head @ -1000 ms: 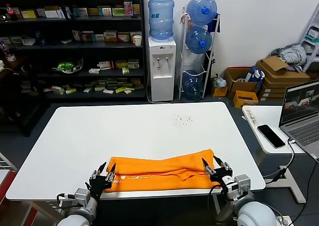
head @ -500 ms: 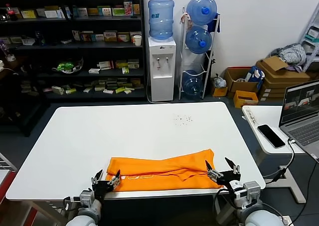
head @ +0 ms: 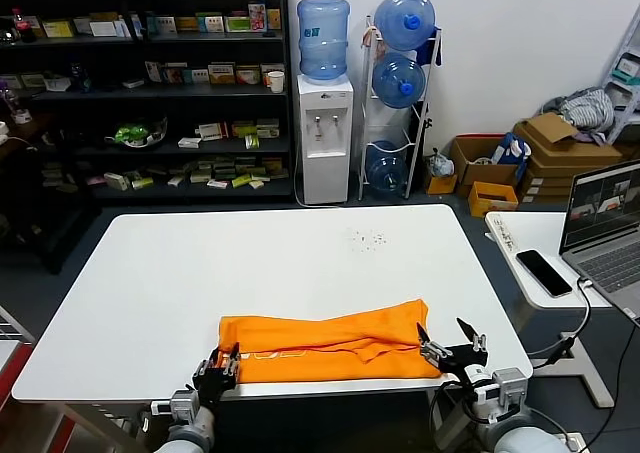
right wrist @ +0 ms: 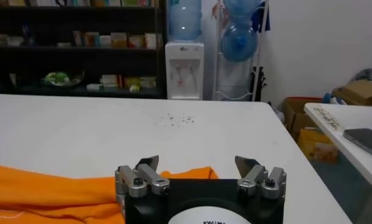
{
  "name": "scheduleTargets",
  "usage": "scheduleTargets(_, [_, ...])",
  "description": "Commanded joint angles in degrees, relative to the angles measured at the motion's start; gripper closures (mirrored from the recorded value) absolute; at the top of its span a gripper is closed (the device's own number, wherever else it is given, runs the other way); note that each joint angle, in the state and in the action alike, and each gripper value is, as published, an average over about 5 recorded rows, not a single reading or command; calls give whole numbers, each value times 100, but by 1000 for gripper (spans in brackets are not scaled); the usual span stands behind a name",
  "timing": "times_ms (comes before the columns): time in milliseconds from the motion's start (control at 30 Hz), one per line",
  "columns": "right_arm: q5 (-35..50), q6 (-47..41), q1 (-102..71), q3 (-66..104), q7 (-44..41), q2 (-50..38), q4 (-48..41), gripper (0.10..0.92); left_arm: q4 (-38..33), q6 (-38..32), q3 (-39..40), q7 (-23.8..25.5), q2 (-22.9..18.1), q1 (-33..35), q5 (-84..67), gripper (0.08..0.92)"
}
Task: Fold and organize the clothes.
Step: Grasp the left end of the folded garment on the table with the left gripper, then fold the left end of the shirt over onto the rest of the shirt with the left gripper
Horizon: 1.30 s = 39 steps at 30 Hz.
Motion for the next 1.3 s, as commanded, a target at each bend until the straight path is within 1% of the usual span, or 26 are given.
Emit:
scheduleTargets(33, [-23, 22, -28, 35, 8, 41, -9, 203, -37, -187, -17, -88, -157, 33, 156, 637])
scheduleTargets(133, [-20, 32, 35, -5, 16, 58, -55, 203, -241, -243, -179, -111, -125, 56, 274, 723])
scheduleTargets(200, [-14, 33, 114, -54, 30, 72, -96, 203, -414, -249, -366, -130, -33, 60, 357, 784])
scheduleTargets(267, [-5, 31, 211, -114, 49, 92, -137, 203, -587, -230, -620, -144, 145, 72, 441, 829])
scheduleTargets(333, [7, 25, 311, -174, 63, 111, -171, 203, -719, -181, -957, -129, 436, 124, 481, 861])
scheduleTargets(433, [28, 17, 466, -269, 80, 132, -225, 203, -793, -76, -1538, -63, 972, 272, 433, 867])
scheduleTargets(500, [39, 17, 559, -332, 90, 144, -271, 203, -704, 2, -1982, 9, 1334, 407, 313, 867])
scheduleTargets(567, [46, 23, 637, -391, 93, 159, -324, 203, -466, 69, -2495, 106, 1709, 553, 204, 867])
scheduleTargets(633, [48, 32, 706, -453, 95, 181, -383, 203, -79, 87, -2965, 218, 2027, 655, 252, 867])
scheduleTargets(733, [41, 43, 789, -543, 95, 224, -471, 203, 390, 8, -3505, 344, 2311, 690, 610, 867])
scheduleTargets(800, [27, 46, 832, -601, 99, 259, -521, 203, 367, -45, -3694, 371, 2348, 709, 797, 867])
scheduleTargets(833, [17, 46, 850, -630, 101, 280, -542, 203, 200, -57, -3695, 373, 2318, 758, 804, 867])
scheduleTargets(900, [-6, 41, 871, -680, 107, 318, -576, 203, -394, -35, -3475, 362, 2187, 915, 601, 867])
scheduleTargets(1000, [-45, 31, 878, -728, 119, 358, -612, 203, -1409, 115, -2631, 309, 1878, 1142, -39, 867])
scheduleTargets(1067, [-62, 17, 866, -737, 136, 372, -618, 203, -1812, 276, -1872, 243, 1645, 1112, -434, 867])
scheduleTargets(1167, [-72, -8, 823, -705, 164, 393, -596, 203, -1970, 518, -922, 113, 1338, 837, -828, 867])
scheduleTargets(1300, [-93, -29, 706, -591, 184, 460, -525, 203, -1857, 705, -170, -42, 981, 447, -984, 867])
